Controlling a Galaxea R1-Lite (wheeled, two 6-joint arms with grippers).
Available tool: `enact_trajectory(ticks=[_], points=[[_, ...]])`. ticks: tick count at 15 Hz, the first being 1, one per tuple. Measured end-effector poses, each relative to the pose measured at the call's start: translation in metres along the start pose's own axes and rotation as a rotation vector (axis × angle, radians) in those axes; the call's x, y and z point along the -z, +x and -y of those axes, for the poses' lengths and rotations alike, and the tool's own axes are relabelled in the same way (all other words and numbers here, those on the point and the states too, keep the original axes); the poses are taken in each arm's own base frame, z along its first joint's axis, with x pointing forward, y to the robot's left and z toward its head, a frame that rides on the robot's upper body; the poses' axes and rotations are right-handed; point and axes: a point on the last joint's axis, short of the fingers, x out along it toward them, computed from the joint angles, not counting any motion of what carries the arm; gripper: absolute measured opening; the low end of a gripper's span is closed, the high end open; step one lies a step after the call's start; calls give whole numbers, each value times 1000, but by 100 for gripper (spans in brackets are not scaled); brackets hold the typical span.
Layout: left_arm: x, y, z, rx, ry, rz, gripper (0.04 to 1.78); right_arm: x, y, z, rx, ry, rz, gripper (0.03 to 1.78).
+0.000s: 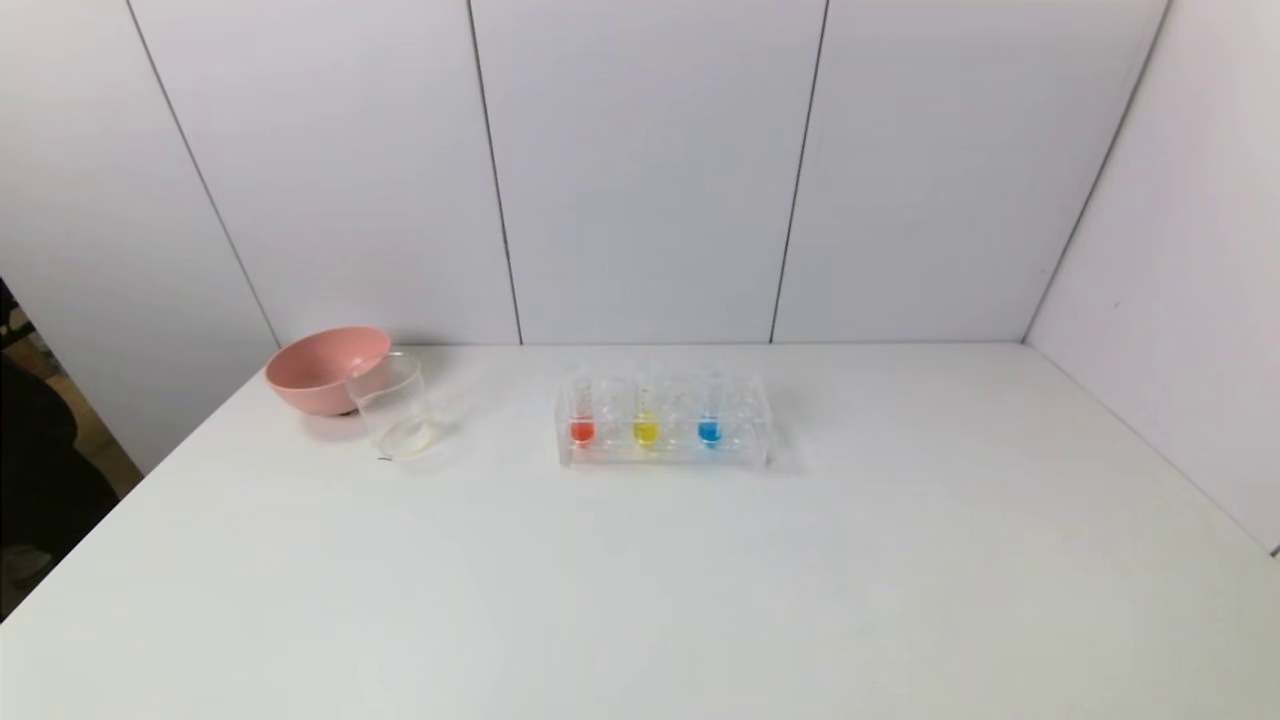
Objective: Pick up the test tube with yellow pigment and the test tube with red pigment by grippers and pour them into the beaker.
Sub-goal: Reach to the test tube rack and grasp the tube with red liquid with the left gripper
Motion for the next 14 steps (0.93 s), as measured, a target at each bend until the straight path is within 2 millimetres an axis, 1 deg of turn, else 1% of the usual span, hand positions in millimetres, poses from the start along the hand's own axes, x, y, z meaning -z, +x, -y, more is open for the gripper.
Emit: enact_trajectory(ticks=[14], points=[[0, 0, 0, 1, 0, 0, 176, 0, 0, 0, 0, 0, 1, 11]])
